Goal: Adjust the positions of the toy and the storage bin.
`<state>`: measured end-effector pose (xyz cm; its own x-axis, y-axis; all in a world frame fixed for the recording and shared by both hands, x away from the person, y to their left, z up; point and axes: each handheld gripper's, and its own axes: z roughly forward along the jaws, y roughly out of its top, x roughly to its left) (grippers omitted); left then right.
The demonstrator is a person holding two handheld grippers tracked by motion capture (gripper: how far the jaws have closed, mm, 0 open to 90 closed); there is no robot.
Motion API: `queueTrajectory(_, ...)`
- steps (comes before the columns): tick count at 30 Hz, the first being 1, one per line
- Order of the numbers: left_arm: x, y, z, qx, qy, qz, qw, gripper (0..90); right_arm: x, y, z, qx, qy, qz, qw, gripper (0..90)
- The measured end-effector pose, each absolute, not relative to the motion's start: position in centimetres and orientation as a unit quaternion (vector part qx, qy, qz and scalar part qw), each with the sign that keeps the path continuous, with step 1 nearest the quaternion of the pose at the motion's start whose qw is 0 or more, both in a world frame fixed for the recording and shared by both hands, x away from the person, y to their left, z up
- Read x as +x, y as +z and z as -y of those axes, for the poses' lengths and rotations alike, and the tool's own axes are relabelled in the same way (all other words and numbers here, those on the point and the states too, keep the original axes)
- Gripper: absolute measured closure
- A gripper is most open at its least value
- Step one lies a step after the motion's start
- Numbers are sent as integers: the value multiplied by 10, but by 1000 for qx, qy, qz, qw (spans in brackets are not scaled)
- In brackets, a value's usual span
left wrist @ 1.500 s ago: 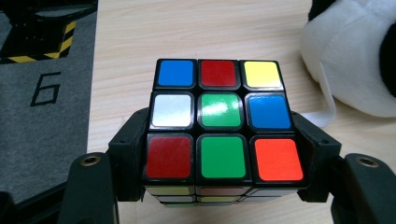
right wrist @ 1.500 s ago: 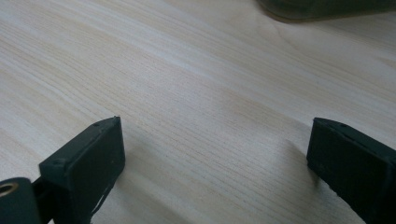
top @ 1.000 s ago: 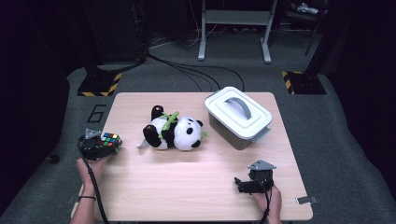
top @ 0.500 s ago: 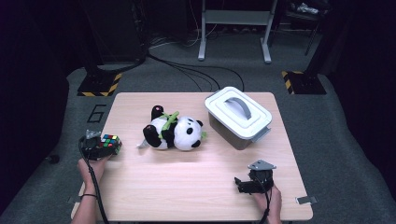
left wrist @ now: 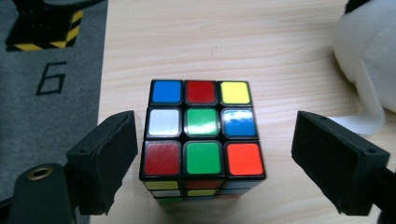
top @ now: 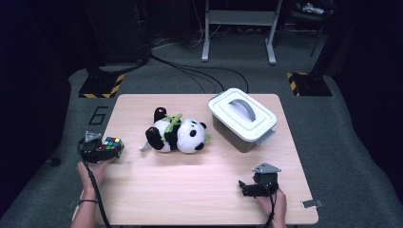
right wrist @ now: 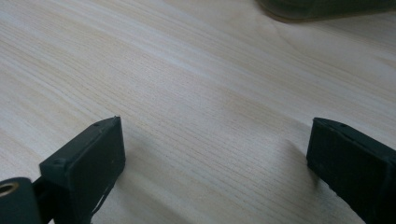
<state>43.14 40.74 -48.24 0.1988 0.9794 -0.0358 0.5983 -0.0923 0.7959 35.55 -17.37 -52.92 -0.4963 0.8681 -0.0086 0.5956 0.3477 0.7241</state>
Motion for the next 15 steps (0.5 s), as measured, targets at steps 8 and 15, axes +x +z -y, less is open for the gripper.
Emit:
queueTrajectory(8, 429, -466, -399, 705, 261, -555, 356, 51, 355, -529, 174, 459, 339, -796, 201, 34)
queueTrajectory(15, 429, -442, -383, 726, 243, -531, 364, 29, 355, -529, 174, 460, 339, -796, 201, 34)
